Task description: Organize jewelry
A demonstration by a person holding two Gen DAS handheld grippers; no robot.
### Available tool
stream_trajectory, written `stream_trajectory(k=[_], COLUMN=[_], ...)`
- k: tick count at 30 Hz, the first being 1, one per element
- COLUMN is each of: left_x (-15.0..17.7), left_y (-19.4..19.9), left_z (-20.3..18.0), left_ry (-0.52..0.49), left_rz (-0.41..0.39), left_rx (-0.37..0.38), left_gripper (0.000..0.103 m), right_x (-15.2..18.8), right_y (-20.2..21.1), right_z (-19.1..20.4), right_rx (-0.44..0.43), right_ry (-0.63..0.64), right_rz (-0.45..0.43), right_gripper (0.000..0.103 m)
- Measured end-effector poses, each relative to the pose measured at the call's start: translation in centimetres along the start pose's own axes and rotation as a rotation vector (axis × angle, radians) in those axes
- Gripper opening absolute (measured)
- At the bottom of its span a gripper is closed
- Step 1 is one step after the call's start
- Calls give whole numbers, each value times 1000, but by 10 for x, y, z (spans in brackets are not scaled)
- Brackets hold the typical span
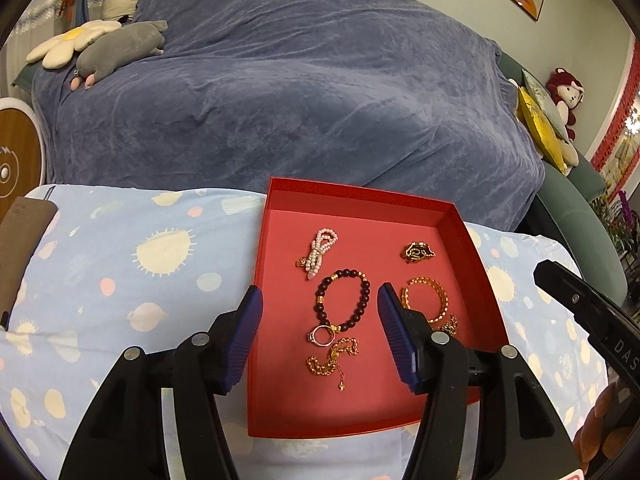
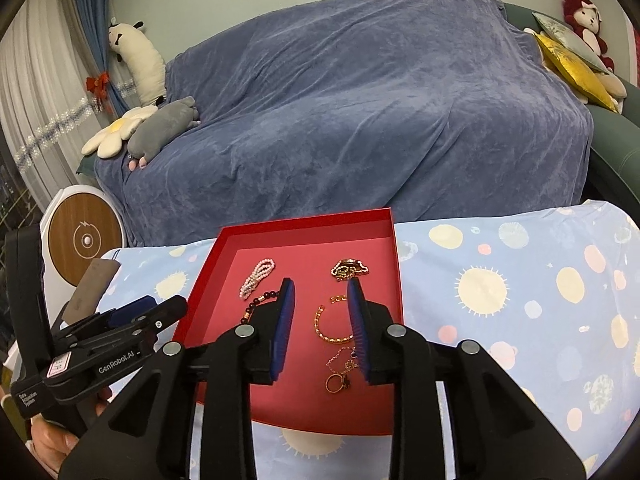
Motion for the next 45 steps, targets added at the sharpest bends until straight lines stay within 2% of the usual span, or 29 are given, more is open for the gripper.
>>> stream_trajectory(k=[7,10,12,15,18,21,25,29,35,45], left_x=[11,22,33,53,77,103,126,135,151,166], left_y=[16,25,31,35,38,36,31,28,15,12], left_z=[-6,-7,-6,-7,0,4,2,-2,-4,-4], left_ry=[10,15,28,4,-15,9,-12,-51,-78,-97], left_rz=[-18,-21,-25,-7,0,36,70,72,116,151], left_rx=[13,12,9,-10,-55,-44,-51,-58,-67,-57], left_gripper=[57,58,62,62,62,62,62,62,62,62], right_x=[40,44,50,68,88,111,140,159,184,206], right_y=[20,33,38,41,48,50,41,33,13,-9], right_z=[-7,-10,-8,-3,-4,-12,-22,-17,-14,-5], right_rx=[8,-41,-56,-46,-45,-47,-35,-24,-31,-33], right_ry=[7,-46,-57,-13,-3,-8,-14,34,58,93], right_rz=[44,28,19,42,51,80,135,169,229,274], right_gripper=[34,35,36,36,36,36,36,36,36,35])
Point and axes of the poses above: each gripper's, at about its wrist camera, not at the fingertips, and y roughly against the way its jaws point, z to its left, x to its underside, the point moved 10 cm from there along -y, roughly the way its jaws point, and after that the axes turned 9 degrees about z, right-handed, at the moved point
